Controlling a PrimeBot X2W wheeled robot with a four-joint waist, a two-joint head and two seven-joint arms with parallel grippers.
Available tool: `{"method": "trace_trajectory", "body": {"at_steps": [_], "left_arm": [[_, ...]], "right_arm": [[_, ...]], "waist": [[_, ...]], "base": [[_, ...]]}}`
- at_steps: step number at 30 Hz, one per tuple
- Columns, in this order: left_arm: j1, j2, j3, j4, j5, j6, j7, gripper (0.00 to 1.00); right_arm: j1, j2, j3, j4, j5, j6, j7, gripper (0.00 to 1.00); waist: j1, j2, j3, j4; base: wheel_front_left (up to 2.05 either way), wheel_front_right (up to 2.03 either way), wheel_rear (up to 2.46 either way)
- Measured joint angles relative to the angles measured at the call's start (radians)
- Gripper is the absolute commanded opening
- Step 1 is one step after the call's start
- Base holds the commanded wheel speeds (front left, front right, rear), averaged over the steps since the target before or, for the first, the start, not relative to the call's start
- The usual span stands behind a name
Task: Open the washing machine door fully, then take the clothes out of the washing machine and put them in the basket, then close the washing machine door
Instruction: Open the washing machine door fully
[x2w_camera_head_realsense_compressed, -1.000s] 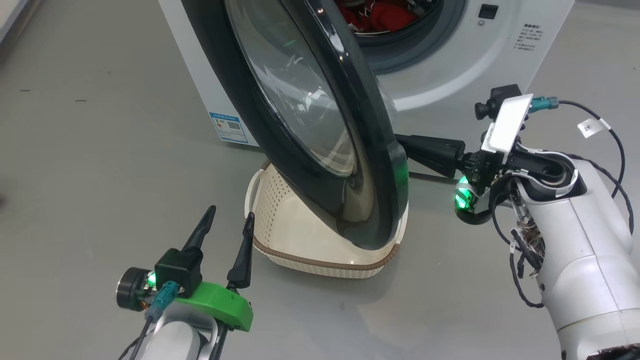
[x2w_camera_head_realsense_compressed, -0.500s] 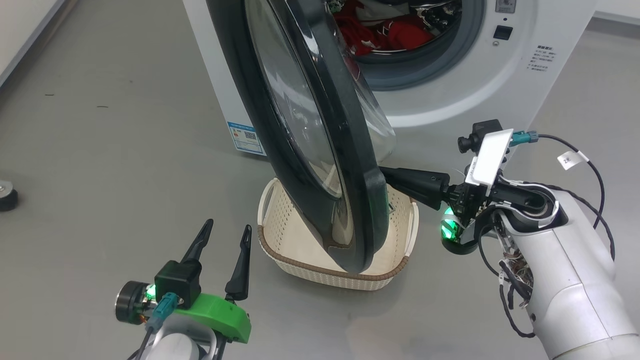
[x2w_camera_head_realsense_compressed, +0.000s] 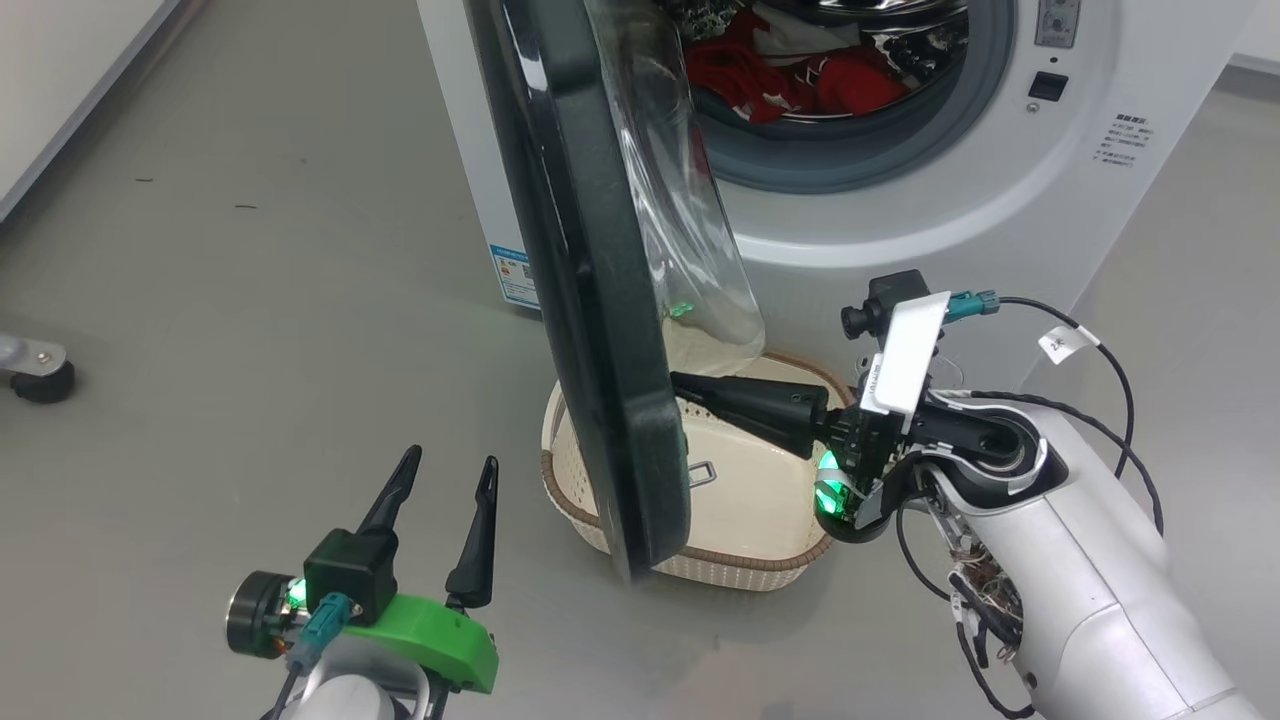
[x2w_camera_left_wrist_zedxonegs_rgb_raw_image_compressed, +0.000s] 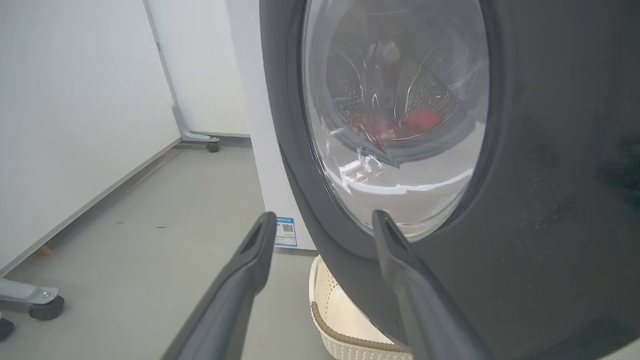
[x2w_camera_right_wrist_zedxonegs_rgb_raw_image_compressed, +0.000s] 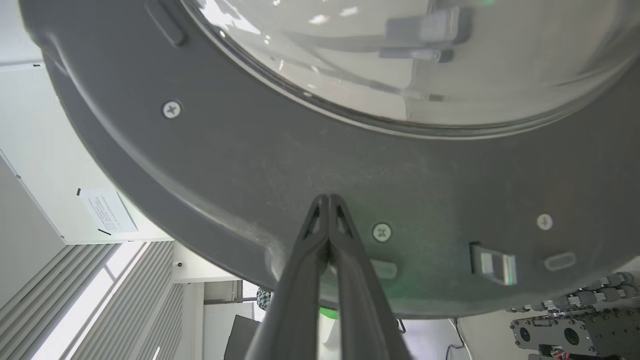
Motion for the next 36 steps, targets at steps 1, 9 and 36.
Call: {"method": "trace_trajectory", "body": {"at_steps": [1, 9, 36], "left_arm": [[0.004, 0.0, 0.004, -0.001, 0.0, 0.0, 0.0, 1.0], [0.009, 0.001, 0.009, -0.007, 0.0, 0.0, 0.0, 1.0], [0.026, 0.001, 0.046, -0.024, 0.003, 0.016, 0.0, 1.0]], "right_arm": [[0.0, 0.0, 0.015, -0.006, 0.001, 0.0, -0.008, 0.0], [0.005, 0.0, 0.089, -0.04, 0.027, 0.0, -0.071, 0.0], [0.115, 0.001, -0.096, -0.157, 0.037, 0.0, -0.351, 0.0]], "waist": [[0.0001, 0.0, 0.0, 0.001], [0.0, 0.0, 0.003, 0.011], [0.0, 0.0, 0.013, -0.037]], "base": [[0.0, 0.0, 0.0], [0.0, 0.0, 0.0], [0.0, 0.0, 0.0]]}}
